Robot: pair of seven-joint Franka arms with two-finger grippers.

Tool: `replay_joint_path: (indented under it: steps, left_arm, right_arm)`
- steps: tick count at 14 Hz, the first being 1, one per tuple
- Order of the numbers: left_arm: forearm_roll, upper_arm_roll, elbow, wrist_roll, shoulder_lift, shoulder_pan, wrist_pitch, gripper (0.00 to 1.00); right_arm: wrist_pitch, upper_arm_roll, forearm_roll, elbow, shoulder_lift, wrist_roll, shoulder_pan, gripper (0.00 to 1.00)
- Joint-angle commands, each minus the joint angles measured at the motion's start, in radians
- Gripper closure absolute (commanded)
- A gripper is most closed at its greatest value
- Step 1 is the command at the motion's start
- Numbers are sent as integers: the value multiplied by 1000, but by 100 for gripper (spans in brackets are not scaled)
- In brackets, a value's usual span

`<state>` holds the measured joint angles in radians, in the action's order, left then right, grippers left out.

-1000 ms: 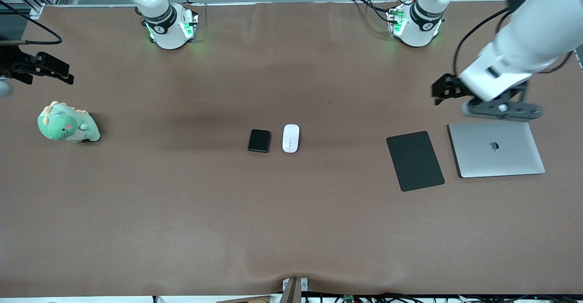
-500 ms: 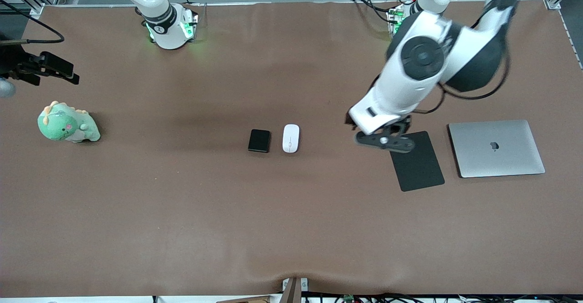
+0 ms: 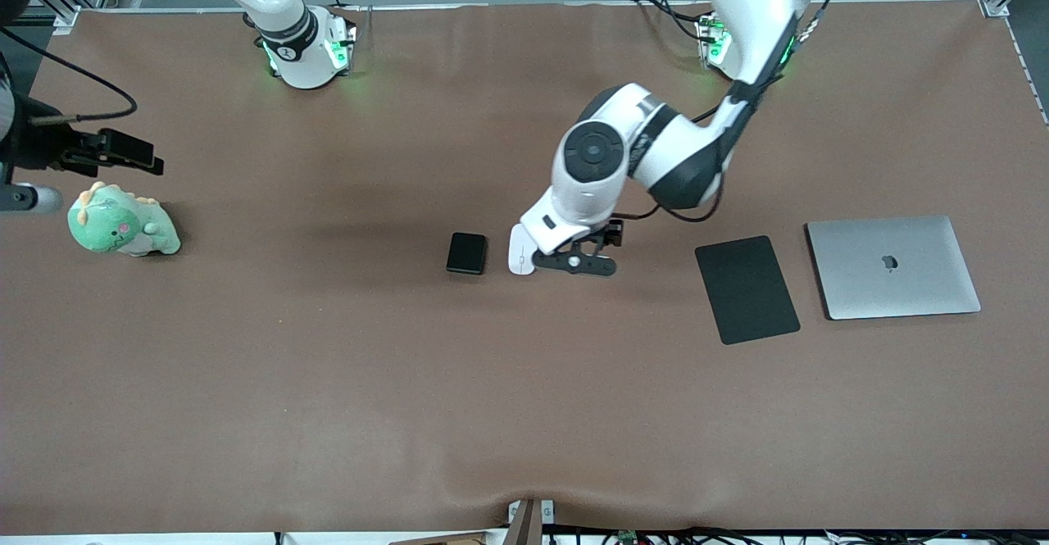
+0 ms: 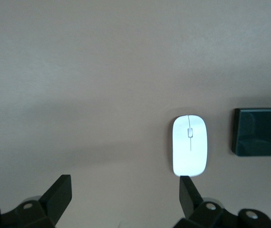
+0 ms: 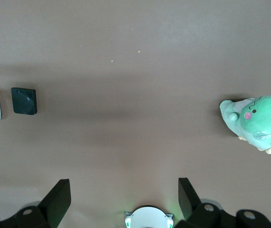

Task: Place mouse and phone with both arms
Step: 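Move the left gripper over the white mouse and lower it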

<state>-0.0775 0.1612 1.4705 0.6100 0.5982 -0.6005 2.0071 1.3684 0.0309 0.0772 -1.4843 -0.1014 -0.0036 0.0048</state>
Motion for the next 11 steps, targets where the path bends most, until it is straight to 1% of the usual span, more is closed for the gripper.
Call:
replay_joint_path:
  steps: [1,5,8,11]
  left_arm:
    - [-65,-5,-24,80,70,-47,59,0]
    - [-65,-5,-22,166,152,-90,212,0]
    - [-59,-5,-26,180,219,-90,292,0]
    - [-53,-5,-26,208,264,-90,366,0]
  right_arm:
    - [-11,-6,13,25,-21,-6,-19,0]
    - [-11,-6,0,27,-21,-3,-9,0]
    - [-11,-12,-69,30,-18,-3,0,0]
    - [-12,-14,-71,36,-15,2,33,0]
